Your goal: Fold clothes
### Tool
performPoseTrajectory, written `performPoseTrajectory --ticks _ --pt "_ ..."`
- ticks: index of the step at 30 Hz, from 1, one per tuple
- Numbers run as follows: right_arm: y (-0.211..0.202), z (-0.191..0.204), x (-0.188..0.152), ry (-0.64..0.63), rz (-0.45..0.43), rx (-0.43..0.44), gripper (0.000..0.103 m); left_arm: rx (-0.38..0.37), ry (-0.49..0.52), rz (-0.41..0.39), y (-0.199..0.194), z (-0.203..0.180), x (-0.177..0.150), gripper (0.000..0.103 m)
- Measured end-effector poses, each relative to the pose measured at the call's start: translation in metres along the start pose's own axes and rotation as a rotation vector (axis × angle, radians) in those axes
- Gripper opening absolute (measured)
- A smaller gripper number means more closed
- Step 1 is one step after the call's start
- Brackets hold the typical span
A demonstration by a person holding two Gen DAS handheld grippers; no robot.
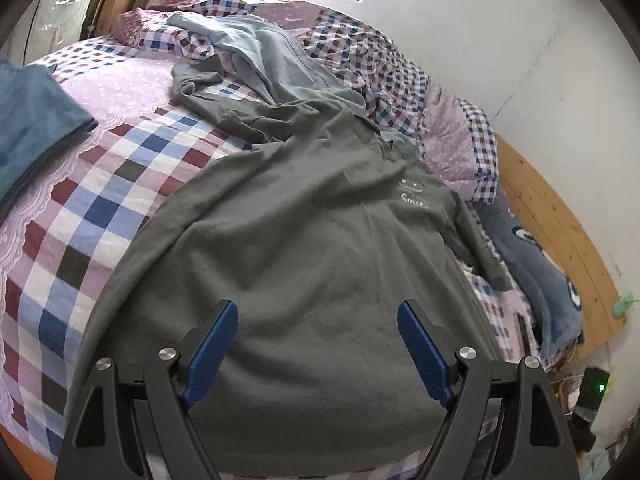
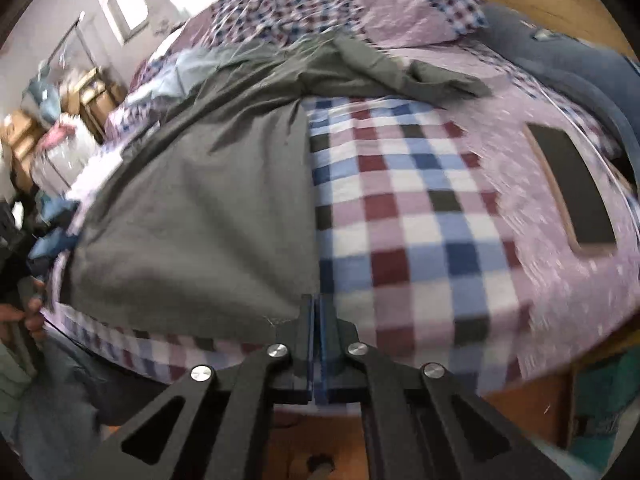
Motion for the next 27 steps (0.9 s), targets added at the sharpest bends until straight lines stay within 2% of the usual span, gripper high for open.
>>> performPoseTrajectory --ticks 2,7,11,15,18,20,23,24,25,27 --pt "-0.016 -0.004 -0.003 0.034 -0.013 0.001 0.000 -0.003 -0.012 -0.006 -0.003 0.000 0.000 0.085" --pt "-0.027 -0.018 -0.019 0.053 0.034 -0.047 0.000 -0.016 -0.018 -0.019 -0.010 -0.003 0.002 0.085" --pt "-0.021 -0.021 -0.028 0.050 0.089 -0.061 0.000 0.016 -0.031 -0.038 -0.019 0.008 0.006 0.085" --pt "-0.009 -0.024 -0.034 0.037 0.144 -0.112 0.000 0.048 -0.044 -0.057 -0.028 0.019 0.010 0.085" --pt "-0.003 -0.029 -0.032 0.044 0.159 -0.167 0.000 0.116 -0.065 -0.071 -0.040 0.041 0.013 0.085" --pt "-0.012 -0.038 -0.020 0.069 0.098 -0.248 0.003 0.167 -0.086 -0.075 -0.047 0.060 0.014 0.085" --pt "-0.031 -0.045 0.007 0.156 -0.053 -0.263 0.005 0.228 -0.112 -0.066 -0.056 0.083 0.010 0.085" --pt "-0.035 -0.045 0.013 0.169 -0.088 -0.257 0.015 0.246 -0.112 -0.048 -0.055 0.089 0.007 0.085" --pt "-0.034 -0.043 0.018 0.182 -0.104 -0.247 0.031 0.264 -0.111 -0.029 -0.054 0.094 0.004 0.085" --pt "-0.028 -0.037 0.025 0.199 -0.115 -0.215 0.039 0.302 -0.090 0.024 -0.051 0.102 -0.004 0.085"
Point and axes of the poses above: each gripper's, at about its wrist camera, not at the fingertips, and y roughly the way its jaws point, z to its left, x to its top, the point moved 6 cm from there along y, roughly the way its jaws point, and after that the axes turned 15 degrees about -z, right-handed, at the moved point
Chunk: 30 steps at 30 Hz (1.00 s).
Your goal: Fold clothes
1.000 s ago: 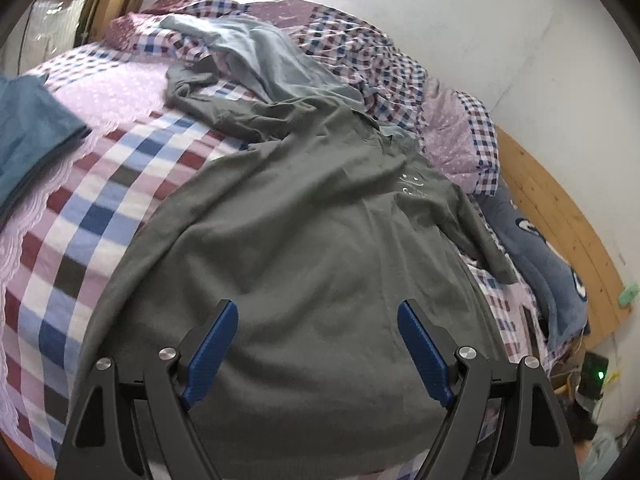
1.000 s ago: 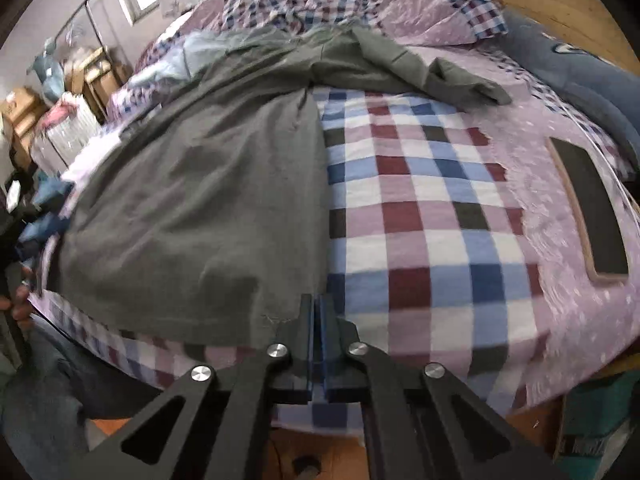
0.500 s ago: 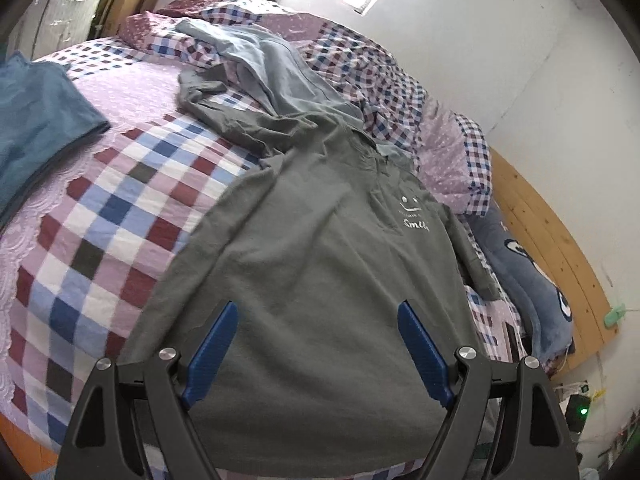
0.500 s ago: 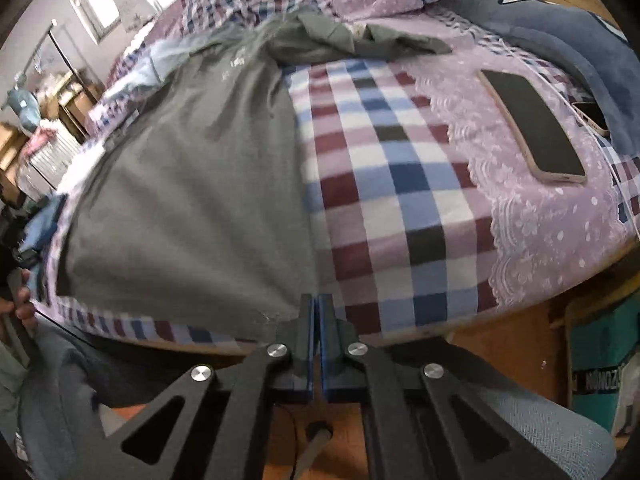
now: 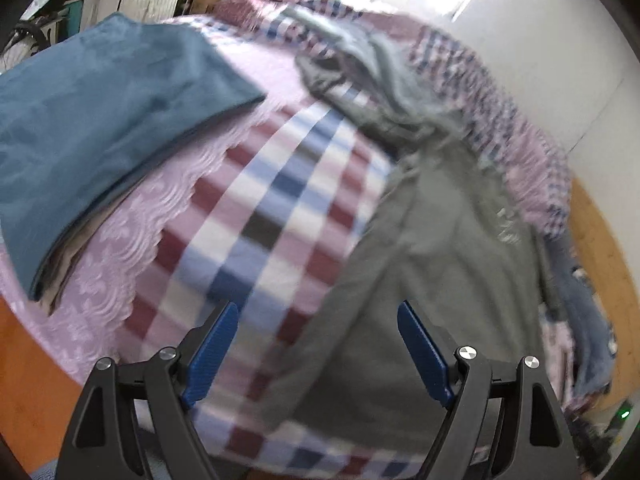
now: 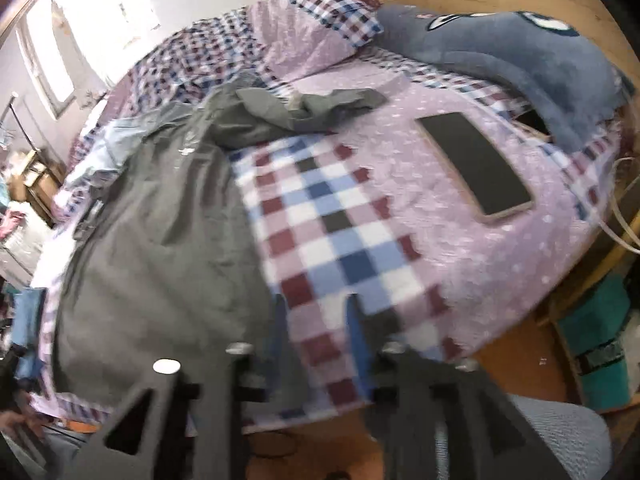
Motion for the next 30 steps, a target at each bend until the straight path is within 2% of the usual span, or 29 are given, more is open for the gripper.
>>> performPoseTrajectory --ticks 4,8,10,12,13,15,16,17,24,25,27,30 --pt "0.013 0.029 -0.004 -0.042 0.019 0.049 0.039 0.025 0.082 0.037 -0.001 0.001 -0.009 0.085" --pt "0.020 0.048 -0.003 -0.066 0.022 0.099 0.039 0.054 0.119 0.067 -0.003 0.007 -0.016 0.085" --pt "0.023 0.055 -0.003 -0.075 0.028 0.116 0.039 0.068 0.137 0.082 -0.004 0.011 -0.020 0.074" --pt "0.025 0.063 -0.004 -0.083 0.034 0.133 0.040 0.083 0.155 0.097 -0.005 0.014 -0.023 0.040" --pt "0.026 0.067 -0.004 -0.087 0.035 0.139 0.040 0.090 0.164 0.105 -0.005 0.015 -0.025 0.033" --pt "0.027 0.074 -0.004 -0.092 0.035 0.149 0.040 0.104 0.182 0.120 -0.006 0.018 -0.028 0.006" --pt "0.028 0.076 -0.004 -0.090 0.036 0.152 0.040 0.112 0.191 0.127 -0.007 0.020 -0.030 0.003" --pt "0.028 0.078 -0.004 -0.089 0.036 0.156 0.040 0.119 0.200 0.135 -0.007 0.021 -0.032 0.003" --pt "0.035 0.092 -0.003 -0.077 0.042 0.188 0.040 0.075 0.074 0.192 -0.028 0.031 -0.045 0.002" --pt "0.036 0.094 -0.003 -0.078 0.045 0.191 0.040 0.090 0.064 0.196 -0.027 0.034 -0.046 0.002" --pt "0.038 0.099 -0.004 -0.080 0.049 0.196 0.041 0.126 0.065 0.195 -0.026 0.038 -0.045 0.003" --pt "0.040 0.103 -0.004 -0.073 0.046 0.205 0.044 0.096 0.042 0.144 -0.032 0.035 -0.037 0.004"
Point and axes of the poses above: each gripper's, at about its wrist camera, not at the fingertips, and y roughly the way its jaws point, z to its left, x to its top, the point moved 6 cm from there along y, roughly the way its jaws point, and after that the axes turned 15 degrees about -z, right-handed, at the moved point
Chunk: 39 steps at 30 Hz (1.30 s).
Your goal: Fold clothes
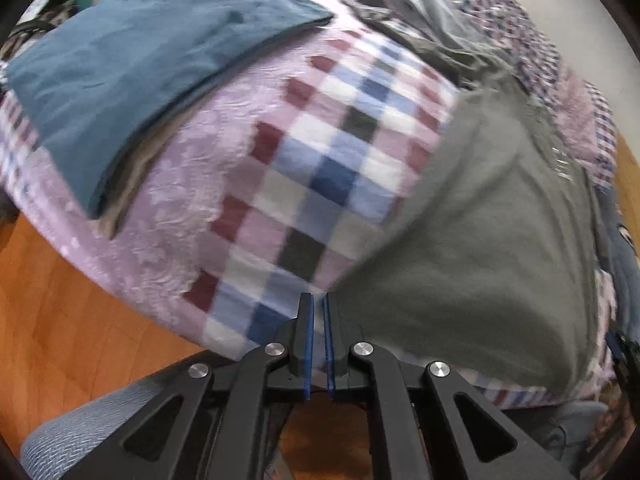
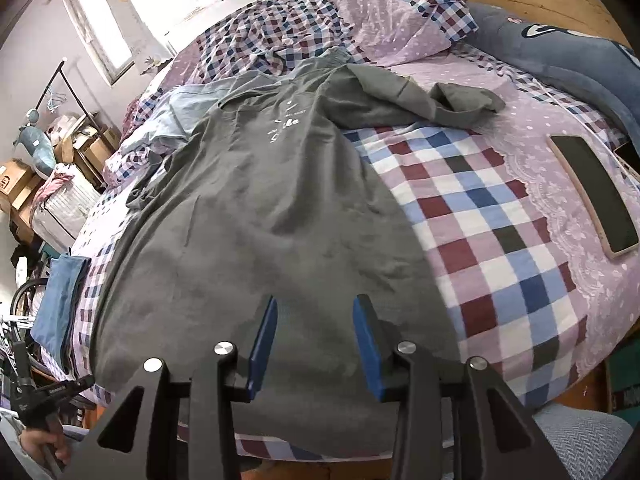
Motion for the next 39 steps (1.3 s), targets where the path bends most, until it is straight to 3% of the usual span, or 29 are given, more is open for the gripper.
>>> performPoseTrajectory --ticks 2,4,6,9,17,21,24,27,34,39 --pt "0.001 0.000 0.000 0.003 -0.008 0.000 0.045 -0.022 -0.016 -0.035 -0.006 -0.002 0.005 0.006" --pt "0.002 -0.002 0.002 0.015 -0.023 0.000 0.046 -0.043 -0.032 -0.069 -0.012 -0.003 0.009 0.015" --pt "0.001 -0.007 0.005 0.029 -0.046 -0.005 0.046 -0.065 -0.048 -0.104 -0.017 -0.005 0.014 0.040" --pt "0.000 -0.018 0.014 0.090 -0.077 -0.008 0.046 -0.098 -0.072 -0.156 -0.026 -0.008 0.021 0.062" --pt "0.003 -0.072 0.072 0.236 -0.208 -0.033 0.048 -0.224 0.056 -0.199 -0.033 -0.069 0.023 0.068" --pt "0.017 -0.118 0.095 0.379 -0.257 -0.043 0.049 -0.292 0.106 -0.201 -0.019 -0.103 0.027 0.068" --pt "0.034 -0.147 0.101 0.546 -0.255 0.008 0.049 -0.354 0.131 -0.209 -0.012 -0.133 0.028 0.069" --pt "0.049 -0.163 0.111 0.587 -0.254 0.011 0.049 -0.406 0.160 -0.205 -0.006 -0.160 0.027 0.075" --pt "0.087 -0.194 0.152 0.501 -0.291 -0.039 0.049 -0.529 0.195 -0.153 0.023 -0.225 0.023 0.076" --pt "0.125 -0.228 0.155 0.589 -0.250 -0.070 0.049 -0.627 0.182 -0.101 0.055 -0.274 0.028 0.076"
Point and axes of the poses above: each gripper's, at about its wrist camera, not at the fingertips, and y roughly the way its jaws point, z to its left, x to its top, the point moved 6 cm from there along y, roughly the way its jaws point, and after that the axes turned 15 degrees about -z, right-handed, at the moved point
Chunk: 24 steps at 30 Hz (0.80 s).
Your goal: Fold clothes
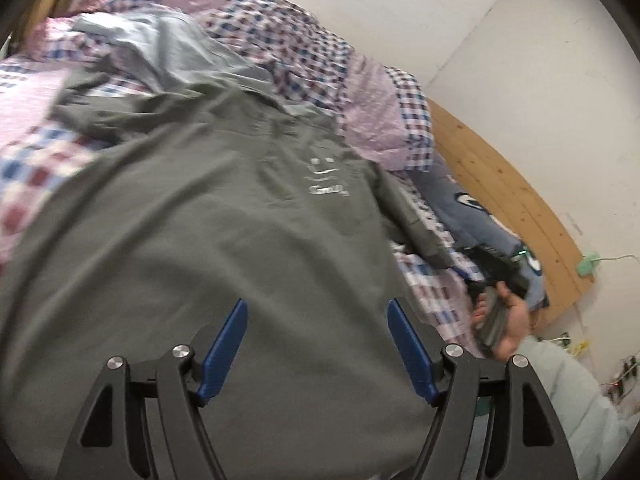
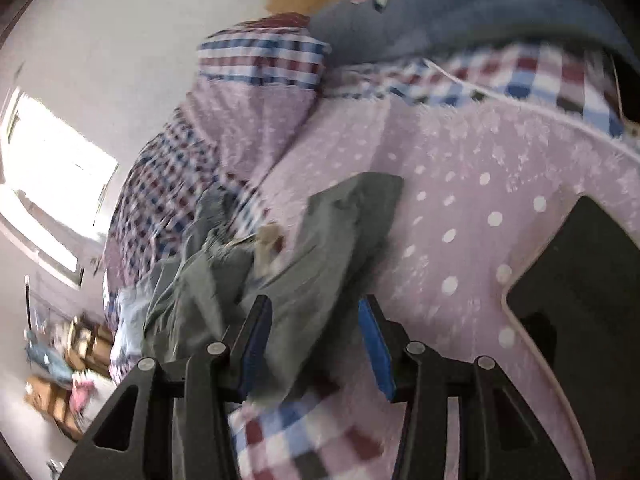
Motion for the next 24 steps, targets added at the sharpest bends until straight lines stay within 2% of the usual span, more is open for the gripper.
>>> performPoseTrajectory --ticks 3,5,7,9,12,14,16,18,21,23,24 --pt "0.019 -0.007 0.005 0.075 0.000 0.021 0.046 -0.046 0.011 0.009 0.030 -0.014 0.006 0.076" --pt "0.026 -0.008 0.007 0.077 -0.006 0.007 0.037 -0.066 0.031 0.009 0.046 -0.021 0.009 0.076" --pt "0.030 -0.005 0.005 0.051 0.002 -0.012 0.015 -0.081 0.055 0.008 0.063 -0.026 0.014 0.076" --pt "0.031 -0.002 0.001 0.039 0.023 -0.017 0.005 -0.093 0.072 0.010 0.078 -0.030 0.018 0.076" --pt "0.022 0.007 0.002 0.026 0.006 -0.021 0.002 -0.098 0.037 0.004 0.092 -0.024 0.024 0.076" --pt "0.000 0.028 0.010 -0.010 -0.065 0.013 0.002 -0.097 -0.003 -0.006 0.098 -0.018 0.028 0.076" --pt "-0.021 0.067 0.013 -0.152 -0.135 0.067 0.002 -0.093 -0.036 -0.013 0.102 -0.012 0.030 0.076" --pt "-0.036 0.116 -0.003 -0.337 -0.173 0.161 0.002 -0.086 -0.059 -0.018 0.104 -0.007 0.030 0.077" --pt "-0.022 0.148 -0.047 -0.488 -0.083 0.211 0.002 -0.075 -0.093 -0.026 0.106 0.002 0.030 0.078" --pt "-0.010 0.150 -0.070 -0.591 -0.045 0.158 0.002 -0.067 -0.116 -0.031 0.107 0.007 0.030 0.078" --pt "-0.008 0.145 -0.067 -0.591 -0.057 0.134 0.002 -0.064 -0.127 -0.034 0.108 0.010 0.030 0.078"
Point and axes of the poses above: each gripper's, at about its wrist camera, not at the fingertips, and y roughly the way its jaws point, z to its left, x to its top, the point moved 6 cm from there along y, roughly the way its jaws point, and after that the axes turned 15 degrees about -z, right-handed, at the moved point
